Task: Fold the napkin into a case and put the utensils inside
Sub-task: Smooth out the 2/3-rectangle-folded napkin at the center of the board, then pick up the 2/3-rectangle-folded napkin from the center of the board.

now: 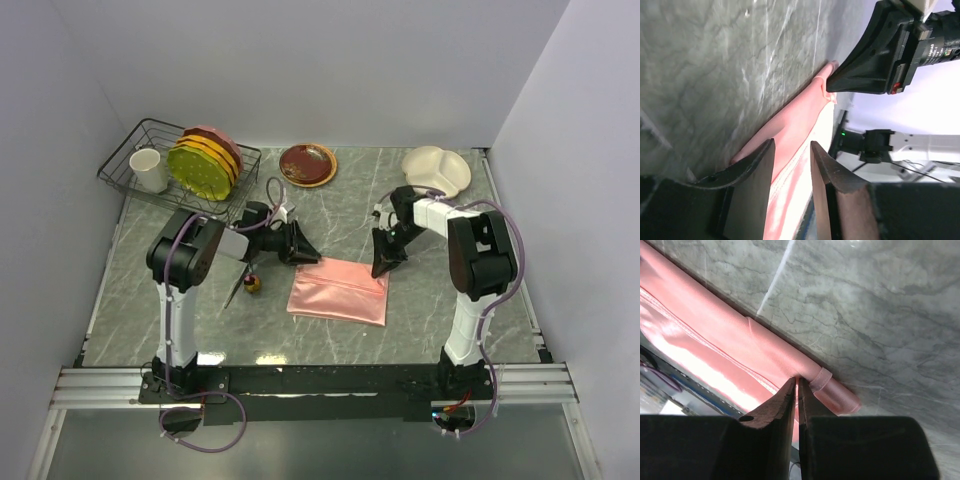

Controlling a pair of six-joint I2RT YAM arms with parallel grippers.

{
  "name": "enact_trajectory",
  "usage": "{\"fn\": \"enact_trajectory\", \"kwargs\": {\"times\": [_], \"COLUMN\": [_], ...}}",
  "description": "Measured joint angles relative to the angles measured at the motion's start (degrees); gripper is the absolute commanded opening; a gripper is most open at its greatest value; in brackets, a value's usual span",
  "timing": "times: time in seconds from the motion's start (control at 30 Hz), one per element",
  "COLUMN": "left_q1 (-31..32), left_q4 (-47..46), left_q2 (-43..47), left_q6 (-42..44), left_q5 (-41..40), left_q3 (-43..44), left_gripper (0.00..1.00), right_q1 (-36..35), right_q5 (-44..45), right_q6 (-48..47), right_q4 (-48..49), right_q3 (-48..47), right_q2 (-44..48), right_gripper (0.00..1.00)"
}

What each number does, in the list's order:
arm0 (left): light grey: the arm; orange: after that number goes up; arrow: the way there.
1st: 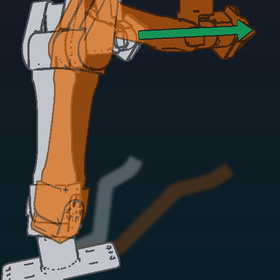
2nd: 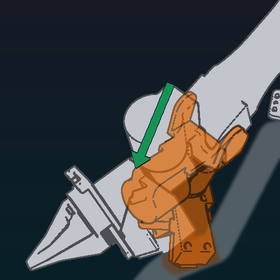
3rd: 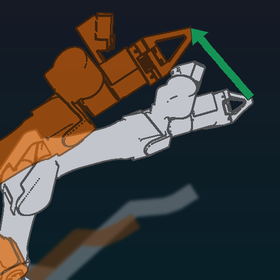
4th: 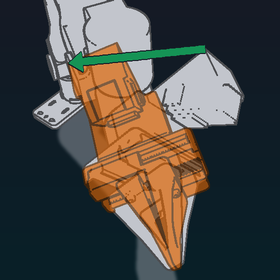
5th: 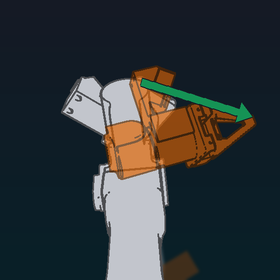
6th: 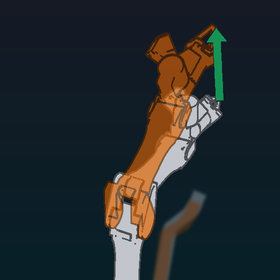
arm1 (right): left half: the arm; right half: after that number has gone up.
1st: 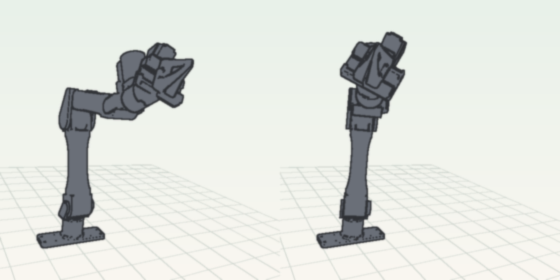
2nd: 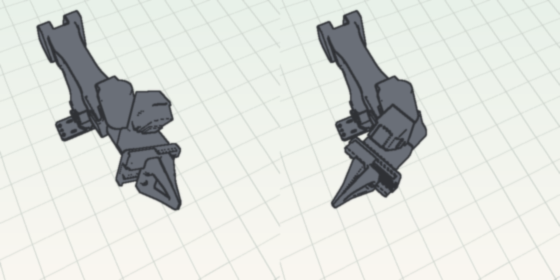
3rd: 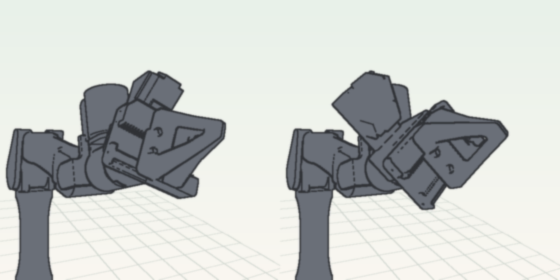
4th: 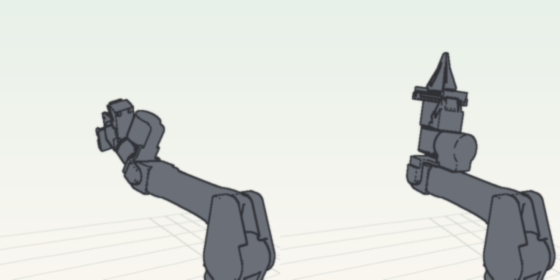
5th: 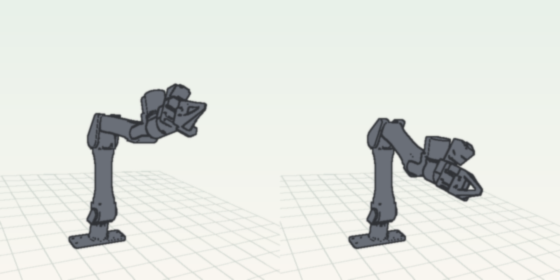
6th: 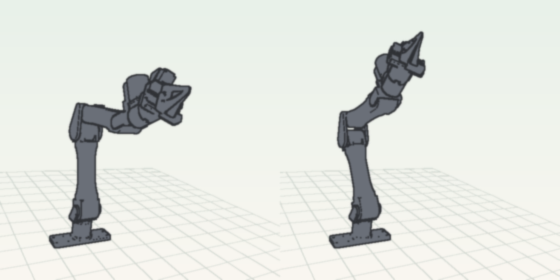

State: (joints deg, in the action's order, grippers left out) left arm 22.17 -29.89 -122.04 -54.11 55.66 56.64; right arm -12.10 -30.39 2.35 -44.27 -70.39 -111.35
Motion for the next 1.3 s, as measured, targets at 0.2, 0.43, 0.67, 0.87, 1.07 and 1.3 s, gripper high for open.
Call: {"fn": "enact_trajectory", "kwargs": {"times": [0.2,0.43,0.67,0.87,1.07,1.3], "left_q1": [-0.6,2.3,13.0,29.7,39.8,42.8], "left_q4": [13.8,28.9,35.7,34.8,30.8,26.6], "left_q2": [6.4,16.3,27.8,36.3,35.5,29.6], "left_q6": [14.6,39.7,63.7,76.6,82.6,86.1], "left_q5": [-3.9,-13.5,-23.5,-35.1,-44.7,-50.4], "left_q3": [5.1,8.2,0.6,-9.4,-13.4,-13.0], "left_gripper": [0.4,0.42,0.53,0.53,0.5,0.35], "right_q1": [-1.7,-2.3,-2.3,-2.4,-3.4,-4.2], "right_q5": [1.6,2.9,1.4,0.6,0.6,1.1], "right_q6": [-4.4,-9.0,-11.7,-13.9,-15.6,-17.0], "right_q4": [-4.2,-4.7,-5.0,-5.5,-5.0,-4.5], "right_q3": [-5.9,-9.0,-9.1,-9.4,-8.8,-8.0], "right_q2": [-3.3,-4.7,-4.7,-4.6,-4.0,-3.6], "right_gripper": [0.14,0.18,0.25,0.29,0.29,0.29]}}
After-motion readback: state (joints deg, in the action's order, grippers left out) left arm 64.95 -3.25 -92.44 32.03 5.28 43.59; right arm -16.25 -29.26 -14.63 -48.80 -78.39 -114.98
